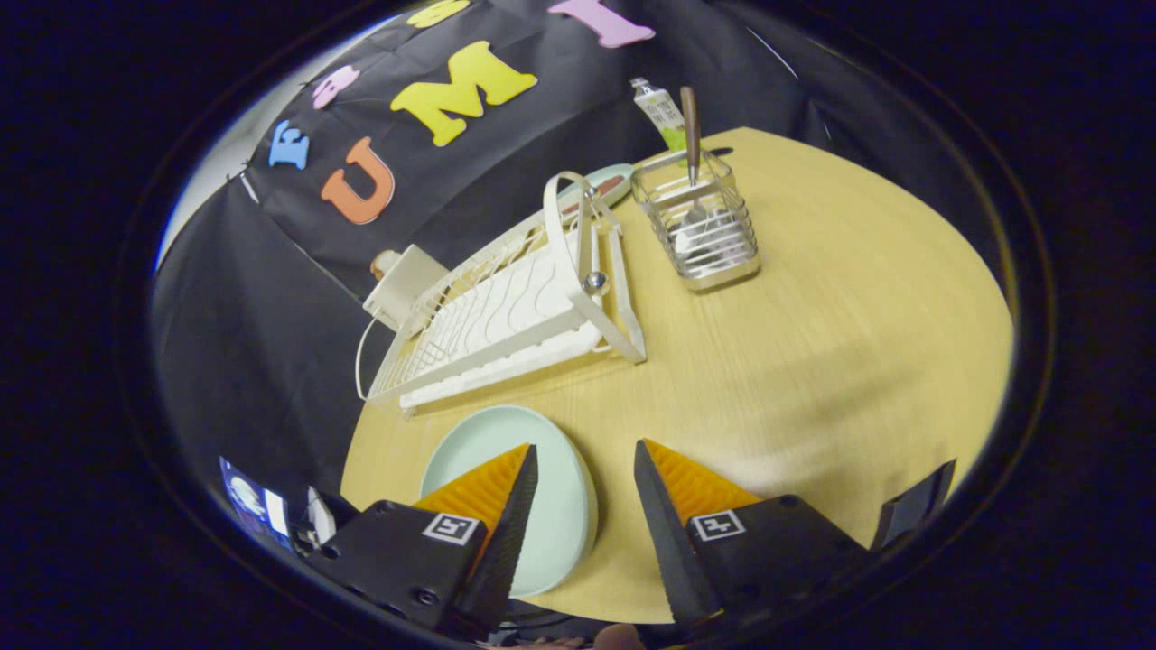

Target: Take the plate from the dish rack, then take the spoon from the basket and place it into the plate.

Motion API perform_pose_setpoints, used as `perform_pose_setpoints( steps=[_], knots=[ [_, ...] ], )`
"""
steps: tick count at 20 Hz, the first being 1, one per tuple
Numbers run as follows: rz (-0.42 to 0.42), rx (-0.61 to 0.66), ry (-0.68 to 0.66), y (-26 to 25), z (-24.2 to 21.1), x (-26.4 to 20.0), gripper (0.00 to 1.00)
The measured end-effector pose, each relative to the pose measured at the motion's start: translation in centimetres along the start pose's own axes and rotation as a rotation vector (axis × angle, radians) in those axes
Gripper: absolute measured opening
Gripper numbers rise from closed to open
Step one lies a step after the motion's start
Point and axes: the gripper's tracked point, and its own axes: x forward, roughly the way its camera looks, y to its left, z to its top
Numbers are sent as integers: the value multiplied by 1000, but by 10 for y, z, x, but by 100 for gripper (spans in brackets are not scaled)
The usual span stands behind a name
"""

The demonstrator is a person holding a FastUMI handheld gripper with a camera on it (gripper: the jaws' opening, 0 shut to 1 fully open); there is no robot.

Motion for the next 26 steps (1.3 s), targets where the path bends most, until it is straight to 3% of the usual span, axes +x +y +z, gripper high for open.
perform_pose_setpoints(
  steps=[1,4,8,9,11,16,26],
  knots=[
    [-38,-57,-74,-4,9,-5,77],
    [-172,-240,-347,-14,53,-44,82],
    [-264,-288,-623,-24,105,-84,83],
    [-288,-290,-675,-31,123,-89,89],
    [-304,-298,-692,-42,142,-77,100],
    [-245,-293,-632,-57,191,-27,100],
    [-229,-152,-491,-105,269,63,100]
  ],
)
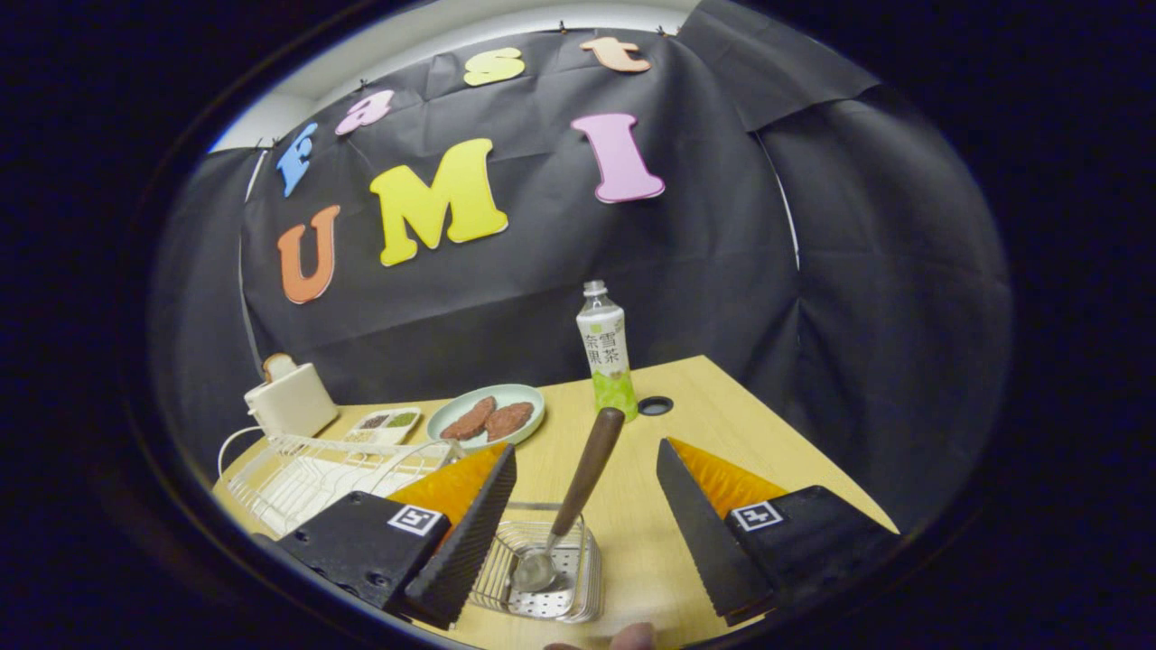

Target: Take the plate from the dish rack, then take the spoon from the basket and place it into the plate.

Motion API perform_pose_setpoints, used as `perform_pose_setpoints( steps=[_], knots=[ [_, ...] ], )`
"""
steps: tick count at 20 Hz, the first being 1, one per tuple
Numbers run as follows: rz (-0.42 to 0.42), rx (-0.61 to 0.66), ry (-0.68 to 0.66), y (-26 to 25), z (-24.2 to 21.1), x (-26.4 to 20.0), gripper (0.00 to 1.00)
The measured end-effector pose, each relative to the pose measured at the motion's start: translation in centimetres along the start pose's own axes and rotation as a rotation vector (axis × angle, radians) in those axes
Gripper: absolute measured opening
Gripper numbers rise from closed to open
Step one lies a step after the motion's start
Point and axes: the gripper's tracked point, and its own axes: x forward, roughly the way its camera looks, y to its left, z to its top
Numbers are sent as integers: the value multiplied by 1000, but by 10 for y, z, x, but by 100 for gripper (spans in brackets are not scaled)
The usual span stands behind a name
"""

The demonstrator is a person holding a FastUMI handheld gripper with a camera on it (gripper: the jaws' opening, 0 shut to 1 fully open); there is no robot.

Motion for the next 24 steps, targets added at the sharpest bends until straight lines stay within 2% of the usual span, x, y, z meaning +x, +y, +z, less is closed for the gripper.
perform_pose_setpoints(
  steps=[2,4,10,11,16,24],
  knots=[
    [9,6,14,0,3,10,96],
    [18,-1,38,1,0,13,85],
    [66,36,43,18,6,-2,27],
    [73,48,44,23,6,-6,22],
    [78,72,15,39,11,-31,9],
    [-23,35,-193,41,67,-83,8]
  ],
)
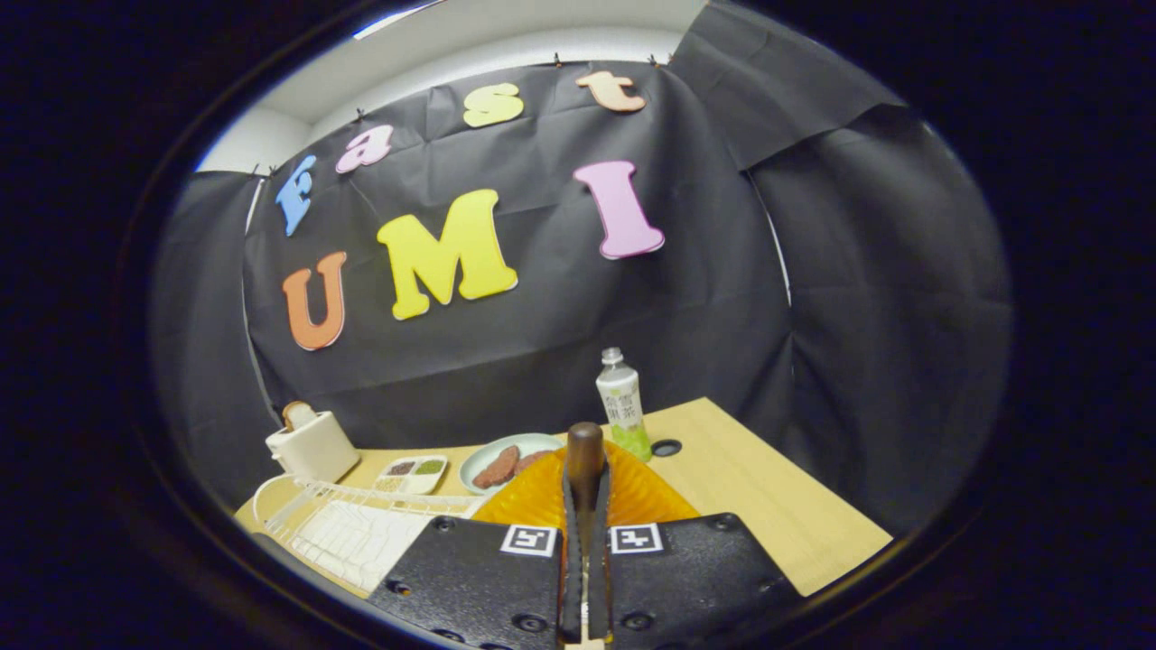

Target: Take the plate from the dish rack, then take the spoon from the basket and place it into the plate.

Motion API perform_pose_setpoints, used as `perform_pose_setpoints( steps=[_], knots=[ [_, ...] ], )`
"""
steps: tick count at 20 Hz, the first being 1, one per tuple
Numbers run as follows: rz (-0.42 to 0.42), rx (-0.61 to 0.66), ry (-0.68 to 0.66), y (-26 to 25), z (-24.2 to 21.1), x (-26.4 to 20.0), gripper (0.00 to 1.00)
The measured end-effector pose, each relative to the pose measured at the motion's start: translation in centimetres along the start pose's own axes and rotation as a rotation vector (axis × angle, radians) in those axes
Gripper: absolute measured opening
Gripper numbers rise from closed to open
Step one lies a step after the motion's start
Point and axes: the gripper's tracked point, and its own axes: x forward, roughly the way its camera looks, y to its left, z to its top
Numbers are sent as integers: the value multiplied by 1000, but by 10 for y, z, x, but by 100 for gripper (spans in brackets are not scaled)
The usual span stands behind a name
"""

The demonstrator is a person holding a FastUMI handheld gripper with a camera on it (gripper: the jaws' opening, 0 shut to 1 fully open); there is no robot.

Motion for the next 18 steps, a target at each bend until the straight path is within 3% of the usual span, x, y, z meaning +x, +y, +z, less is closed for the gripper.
perform_pose_setpoints(
  steps=[7,11,18],
  knots=[
    [72,88,-38,51,4,-86,8],
    [110,85,-24,83,-34,-127,8],
    [116,128,-4,126,-100,-161,8]
  ],
)
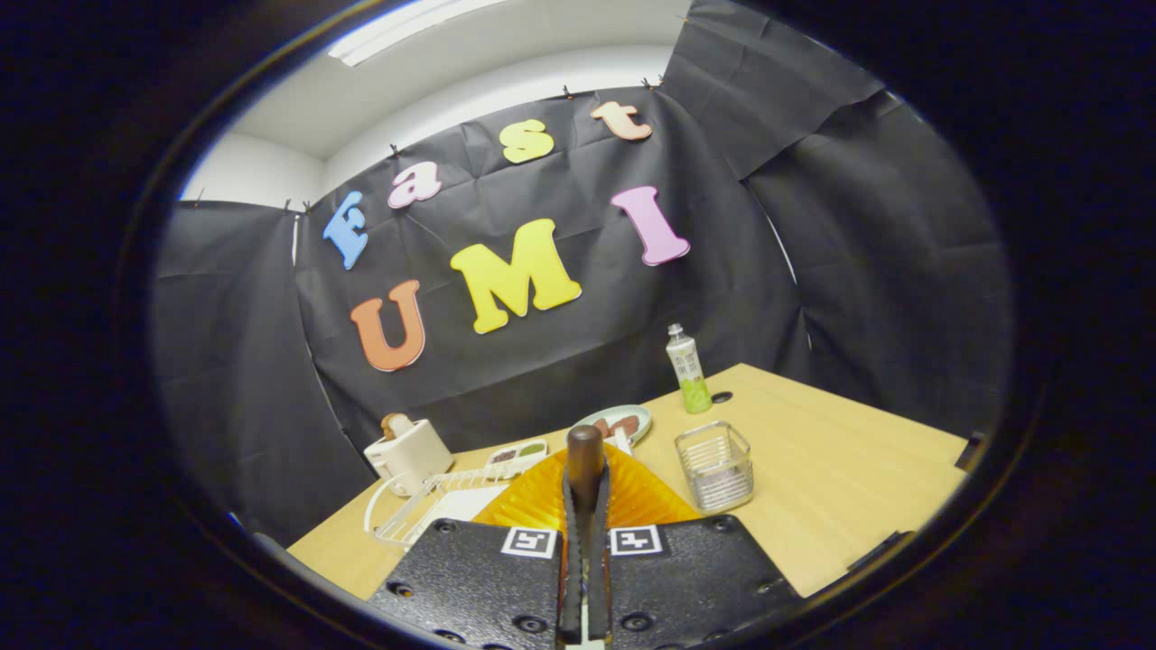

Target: Take the plate from the dish rack, then take the spoon from the basket and place it into the plate.

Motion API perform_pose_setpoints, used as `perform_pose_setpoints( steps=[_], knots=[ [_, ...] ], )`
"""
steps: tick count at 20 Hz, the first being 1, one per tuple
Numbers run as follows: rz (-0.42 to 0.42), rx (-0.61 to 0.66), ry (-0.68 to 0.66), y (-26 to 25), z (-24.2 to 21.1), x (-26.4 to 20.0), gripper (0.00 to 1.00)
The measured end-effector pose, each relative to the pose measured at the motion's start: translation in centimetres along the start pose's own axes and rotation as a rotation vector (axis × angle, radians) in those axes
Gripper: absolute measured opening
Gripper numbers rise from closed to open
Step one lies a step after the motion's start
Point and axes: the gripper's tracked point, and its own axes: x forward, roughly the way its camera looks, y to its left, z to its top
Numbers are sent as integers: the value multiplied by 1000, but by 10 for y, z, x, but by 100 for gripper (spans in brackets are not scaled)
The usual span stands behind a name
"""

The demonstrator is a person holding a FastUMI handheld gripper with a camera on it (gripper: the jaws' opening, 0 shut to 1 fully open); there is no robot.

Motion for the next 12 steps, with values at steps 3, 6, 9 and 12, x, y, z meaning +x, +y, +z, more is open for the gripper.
perform_pose_setpoints(
  steps=[3,6,9,12],
  knots=[
    [-1,4,-4,11,-20,-5,8],
    [-9,13,-10,20,-37,-7,8],
    [-24,5,1,24,-58,-9,8],
    [-1,52,56,32,-80,-8,9]
  ],
)
